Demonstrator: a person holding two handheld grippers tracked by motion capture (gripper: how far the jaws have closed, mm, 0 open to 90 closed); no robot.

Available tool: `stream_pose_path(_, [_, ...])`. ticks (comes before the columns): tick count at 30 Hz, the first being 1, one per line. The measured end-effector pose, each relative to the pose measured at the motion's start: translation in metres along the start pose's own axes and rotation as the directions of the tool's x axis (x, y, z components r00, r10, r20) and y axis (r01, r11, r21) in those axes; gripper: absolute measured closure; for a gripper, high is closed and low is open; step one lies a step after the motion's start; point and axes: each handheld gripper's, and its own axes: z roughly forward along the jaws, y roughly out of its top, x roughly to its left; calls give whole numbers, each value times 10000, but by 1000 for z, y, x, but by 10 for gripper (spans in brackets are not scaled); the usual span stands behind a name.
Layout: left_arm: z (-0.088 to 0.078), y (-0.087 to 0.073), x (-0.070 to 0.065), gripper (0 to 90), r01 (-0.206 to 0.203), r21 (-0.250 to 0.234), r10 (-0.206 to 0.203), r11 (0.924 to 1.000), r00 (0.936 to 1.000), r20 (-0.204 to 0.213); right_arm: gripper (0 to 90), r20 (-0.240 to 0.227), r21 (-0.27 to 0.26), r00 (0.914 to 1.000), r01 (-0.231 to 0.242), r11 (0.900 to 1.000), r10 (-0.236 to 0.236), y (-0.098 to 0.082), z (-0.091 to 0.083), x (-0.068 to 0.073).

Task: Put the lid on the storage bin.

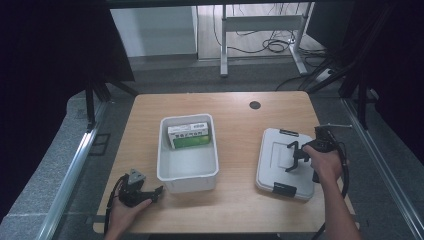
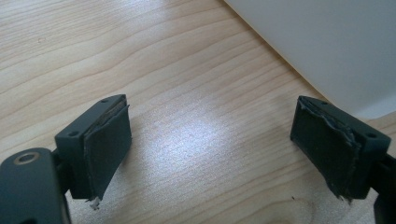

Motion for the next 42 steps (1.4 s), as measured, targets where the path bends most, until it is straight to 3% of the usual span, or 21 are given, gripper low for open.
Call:
stream_pose_path(17, [0, 0, 0, 121, -6, 7, 6, 10000, 10000, 14, 853, -711, -313, 9955, 601, 9977, -622, -9, -27, 25])
stream_pose_path(34, [0, 0, 0, 122, 2, 7, -2, 10000, 10000, -7, 853, -1018, -556, 9901, 914, 9943, -967, -16, -45, 33])
stream_pose_path(42, [0, 0, 0, 122, -19, -2, 19, 10000, 10000, -11, 853, -1166, -691, 9851, 1192, 9905, -1267, -20, -57, 46])
